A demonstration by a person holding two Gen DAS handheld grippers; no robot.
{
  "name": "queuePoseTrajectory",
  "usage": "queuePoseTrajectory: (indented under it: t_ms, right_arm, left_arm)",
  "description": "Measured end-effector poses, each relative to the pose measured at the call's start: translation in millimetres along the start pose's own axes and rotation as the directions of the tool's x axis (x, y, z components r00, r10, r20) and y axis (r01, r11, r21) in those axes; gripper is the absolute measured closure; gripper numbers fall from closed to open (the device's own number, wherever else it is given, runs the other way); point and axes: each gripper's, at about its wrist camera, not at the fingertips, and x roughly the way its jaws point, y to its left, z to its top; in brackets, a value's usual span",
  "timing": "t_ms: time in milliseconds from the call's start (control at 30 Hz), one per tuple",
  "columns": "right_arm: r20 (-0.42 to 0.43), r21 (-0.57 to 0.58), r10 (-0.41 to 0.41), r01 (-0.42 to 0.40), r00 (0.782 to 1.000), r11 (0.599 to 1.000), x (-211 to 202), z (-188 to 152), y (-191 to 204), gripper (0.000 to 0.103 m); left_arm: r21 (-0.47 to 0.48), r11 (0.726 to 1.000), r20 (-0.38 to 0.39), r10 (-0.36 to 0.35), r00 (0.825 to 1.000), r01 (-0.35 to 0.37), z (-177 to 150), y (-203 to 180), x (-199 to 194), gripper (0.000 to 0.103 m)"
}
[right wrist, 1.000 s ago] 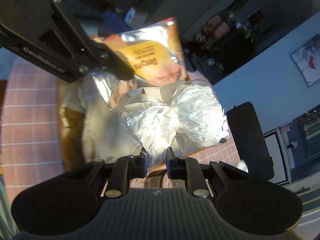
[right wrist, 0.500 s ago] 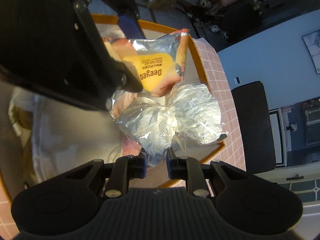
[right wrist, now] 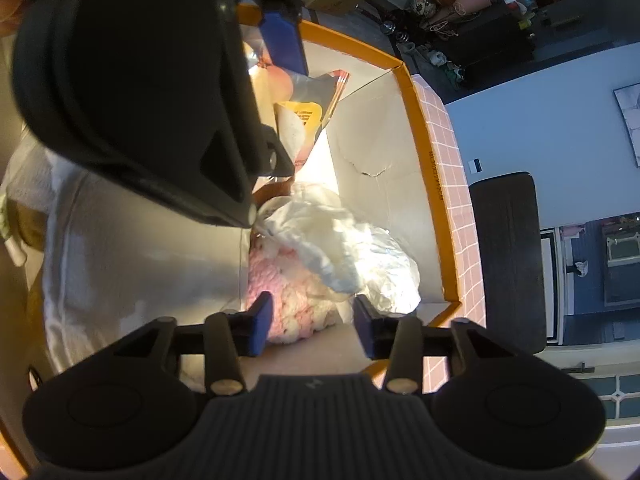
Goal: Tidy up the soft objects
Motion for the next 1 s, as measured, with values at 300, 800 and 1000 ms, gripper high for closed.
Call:
queuePoseTrajectory:
  t_ms: [300, 800, 1000]
  right_arm:
    - [0.053, 0.01, -0.005, 0.004, 0.999, 1.0, -35.9, -9.2, -2.6, 0.049]
    - [0.282, 0.17, -0.088, 0.04, 0.955, 0.985, -138.7, -55.5, -4.0, 0.042]
    - [0.391, 0.401, -0.165, -0.006, 0.906, 0.916, -179.2, -101.6, 4.4, 0.04]
  left_arm:
    - [0.008, 1.0, 0.089, 0.017, 0.996, -0.018, 8.8, -3.1, -41.4, 0.032]
    - [0.062, 0.994, 0.257, 0.068, 0.964, -0.086, 7.5, -40.0, -139.4, 0.029]
    - [-0.006, 0.997, 0.404, 0.068, 0.912, -0.072, -12.5, -57.5, -178.7, 0.029]
